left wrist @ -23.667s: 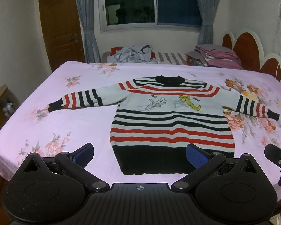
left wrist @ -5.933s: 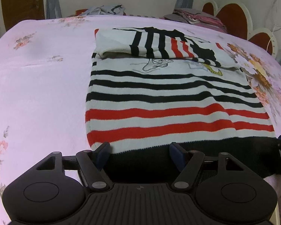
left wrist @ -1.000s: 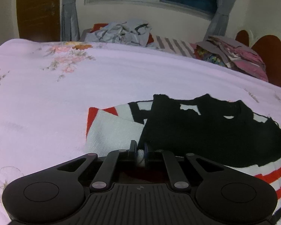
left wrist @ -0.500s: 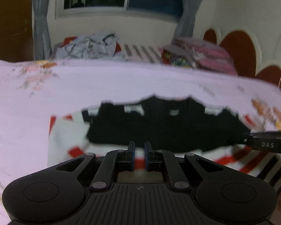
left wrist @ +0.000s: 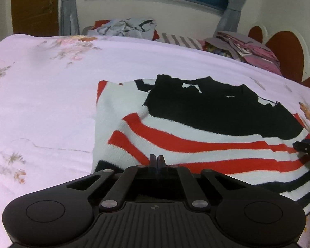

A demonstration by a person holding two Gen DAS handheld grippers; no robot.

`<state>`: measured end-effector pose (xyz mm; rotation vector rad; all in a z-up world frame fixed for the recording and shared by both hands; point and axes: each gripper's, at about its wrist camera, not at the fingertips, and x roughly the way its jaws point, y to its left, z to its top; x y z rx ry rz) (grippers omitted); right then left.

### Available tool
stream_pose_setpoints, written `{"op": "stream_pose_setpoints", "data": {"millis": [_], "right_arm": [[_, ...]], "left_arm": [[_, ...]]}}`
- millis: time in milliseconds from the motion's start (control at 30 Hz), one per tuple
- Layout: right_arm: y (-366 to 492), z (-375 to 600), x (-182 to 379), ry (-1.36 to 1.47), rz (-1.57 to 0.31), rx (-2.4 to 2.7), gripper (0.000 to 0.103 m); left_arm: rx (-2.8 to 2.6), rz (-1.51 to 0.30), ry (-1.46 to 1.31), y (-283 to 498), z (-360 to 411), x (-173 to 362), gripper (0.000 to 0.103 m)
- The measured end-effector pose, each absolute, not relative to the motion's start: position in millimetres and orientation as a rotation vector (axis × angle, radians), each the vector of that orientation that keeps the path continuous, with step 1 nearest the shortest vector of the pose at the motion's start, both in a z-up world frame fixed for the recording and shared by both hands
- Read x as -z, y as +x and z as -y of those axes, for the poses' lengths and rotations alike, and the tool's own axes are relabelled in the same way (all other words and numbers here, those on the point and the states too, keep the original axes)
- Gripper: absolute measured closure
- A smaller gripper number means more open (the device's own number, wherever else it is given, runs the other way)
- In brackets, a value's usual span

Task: Fold small clothes
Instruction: 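Pull both grippers back across the folded sweater, smoothing it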

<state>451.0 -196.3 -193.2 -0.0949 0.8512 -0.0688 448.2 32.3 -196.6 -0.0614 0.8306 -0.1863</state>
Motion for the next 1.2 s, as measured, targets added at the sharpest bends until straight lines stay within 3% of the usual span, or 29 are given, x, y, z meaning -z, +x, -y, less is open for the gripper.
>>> {"op": "stream_pose_setpoints", "data": {"millis": [233, 667, 1200], "right_arm": [[436.1, 184.6, 174.7, 0.04, -0.831, 0.003, 0.064], [423.5, 134.2, 172.0, 0.016, -0.829, -0.081, 0.059], [387.5, 188.8, 189.3, -0.009, -0.873, 0.1, 0.056]], "left_arm": [[0.19, -0.836, -0.071, 443.1, -22.0, 182.7, 0.1], [0.246, -0.848, -0.088, 426.4, 10.0, 175.3, 0.1], [0.22, -0.874, -0.119, 414.4, -21.0, 190.9, 0.1]]}}
